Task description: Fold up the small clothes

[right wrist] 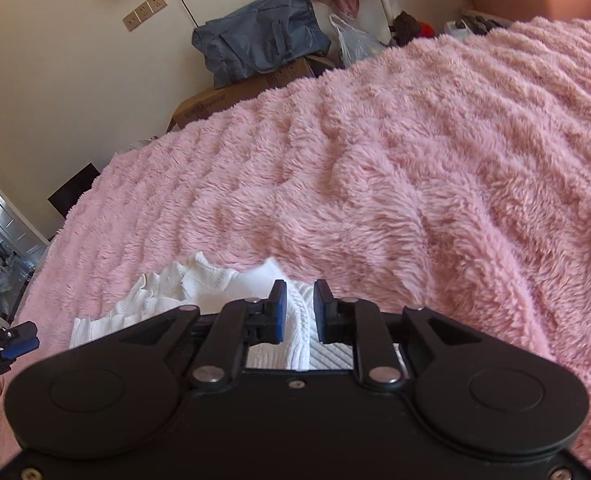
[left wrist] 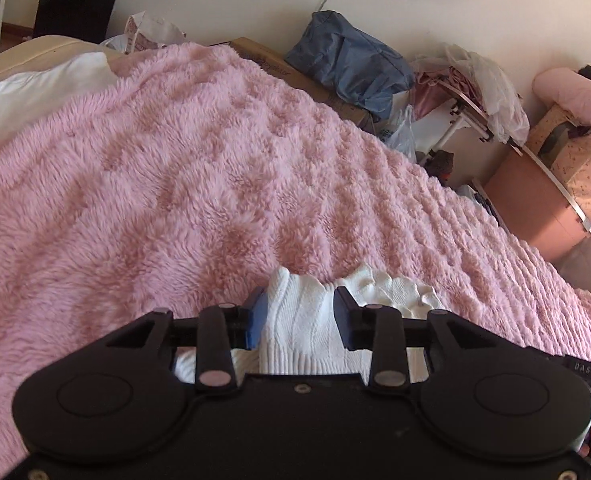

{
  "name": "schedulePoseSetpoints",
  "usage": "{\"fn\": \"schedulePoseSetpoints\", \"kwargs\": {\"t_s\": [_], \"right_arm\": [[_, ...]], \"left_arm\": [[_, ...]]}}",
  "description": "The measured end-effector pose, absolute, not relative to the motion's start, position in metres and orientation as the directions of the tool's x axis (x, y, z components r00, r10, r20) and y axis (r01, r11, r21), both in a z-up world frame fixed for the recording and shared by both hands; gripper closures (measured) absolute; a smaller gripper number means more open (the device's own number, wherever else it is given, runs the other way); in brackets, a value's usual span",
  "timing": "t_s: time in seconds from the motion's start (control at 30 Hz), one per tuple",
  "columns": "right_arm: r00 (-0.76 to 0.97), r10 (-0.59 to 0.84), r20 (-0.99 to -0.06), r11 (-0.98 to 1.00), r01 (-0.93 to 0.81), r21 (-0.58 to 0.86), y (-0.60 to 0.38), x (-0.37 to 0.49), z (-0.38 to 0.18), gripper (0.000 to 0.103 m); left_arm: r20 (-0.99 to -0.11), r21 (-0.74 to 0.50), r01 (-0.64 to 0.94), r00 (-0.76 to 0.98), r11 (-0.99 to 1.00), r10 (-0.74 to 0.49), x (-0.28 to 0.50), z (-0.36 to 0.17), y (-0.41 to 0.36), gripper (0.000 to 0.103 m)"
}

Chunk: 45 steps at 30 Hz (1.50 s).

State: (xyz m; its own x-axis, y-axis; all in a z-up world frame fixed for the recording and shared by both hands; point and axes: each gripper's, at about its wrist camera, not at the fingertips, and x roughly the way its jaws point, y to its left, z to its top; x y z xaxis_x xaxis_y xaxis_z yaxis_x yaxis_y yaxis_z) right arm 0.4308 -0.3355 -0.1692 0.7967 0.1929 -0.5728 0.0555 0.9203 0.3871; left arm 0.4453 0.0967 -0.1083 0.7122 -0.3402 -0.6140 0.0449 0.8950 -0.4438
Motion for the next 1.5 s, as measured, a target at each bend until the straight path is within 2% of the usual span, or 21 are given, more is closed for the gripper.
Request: {"fn": "schedulePoseSetpoints", "kwargs": {"t_s": [0.23, 0.4, 0.6, 0.67, 0.83, 1.0, 1.1, 1.17, 1.27, 1.4, 1.5], "right_arm": [[0.748, 0.162, -0.644, 0.968, 0.005, 0.250, -0.317, 0.407, -0.179, 0.087], [0.703, 0.187, -0.686, 0.965, 0.000, 0.263, -0.318, 0.409, -0.199, 0.087], [0.669, 0.236, -0.705, 0.941, 0.024, 0.337, -0.319, 0.416, -0.207, 0.088], [0.672, 0.211, -0.710, 0.949, 0.034, 0.314, -0.317, 0.415, -0.204, 0.094], [0.698, 0.178, -0.693, 0.942, 0.084, 0.325, -0.328, 0.408, -0.192, 0.096], [0.676, 0.137, -0.724, 0.959, 0.093, 0.268, -0.320, 0.410, -0.211, 0.095], [0.705, 0.151, -0.693, 0.963, 0.055, 0.265, -0.317, 0.401, -0.203, 0.091], [0.714, 0.205, -0.670, 0.951, 0.016, 0.308, -0.318, 0.387, -0.190, 0.078], [0.725, 0.214, -0.655, 0.967, -0.059, 0.250, -0.311, 0.355, -0.174, 0.064], [0.687, 0.220, -0.692, 0.975, -0.126, 0.185, -0.303, 0.316, -0.173, 0.062], [0.667, 0.203, -0.717, 0.979, -0.114, 0.171, -0.302, 0.295, -0.184, 0.062]], "left_arm": [[-0.666, -0.291, 0.165, 0.672, 0.942, -0.323, 0.395, -0.131, 0.062, 0.067], [-0.710, -0.238, 0.180, 0.638, 0.955, -0.297, 0.386, -0.155, 0.052, 0.067], [-0.723, -0.254, 0.145, 0.628, 0.956, -0.287, 0.390, -0.165, 0.055, 0.066], [-0.722, -0.272, 0.129, 0.627, 0.954, -0.291, 0.391, -0.161, 0.057, 0.066], [-0.722, -0.267, 0.124, 0.630, 0.956, -0.284, 0.389, -0.156, 0.057, 0.066], [-0.734, -0.267, 0.094, 0.625, 0.959, -0.266, 0.388, -0.162, 0.062, 0.065], [-0.708, -0.292, 0.107, 0.644, 0.950, -0.290, 0.378, -0.149, 0.066, 0.066], [-0.696, -0.288, 0.138, 0.650, 0.948, -0.306, 0.365, -0.140, 0.067, 0.066], [-0.689, -0.284, 0.169, 0.649, 0.944, -0.323, 0.340, -0.133, 0.073, 0.065], [-0.701, -0.309, 0.167, 0.625, 0.936, -0.343, 0.307, -0.138, 0.085, 0.066], [-0.714, -0.329, 0.174, 0.597, 0.928, -0.365, 0.288, -0.146, 0.089, 0.066]]}}
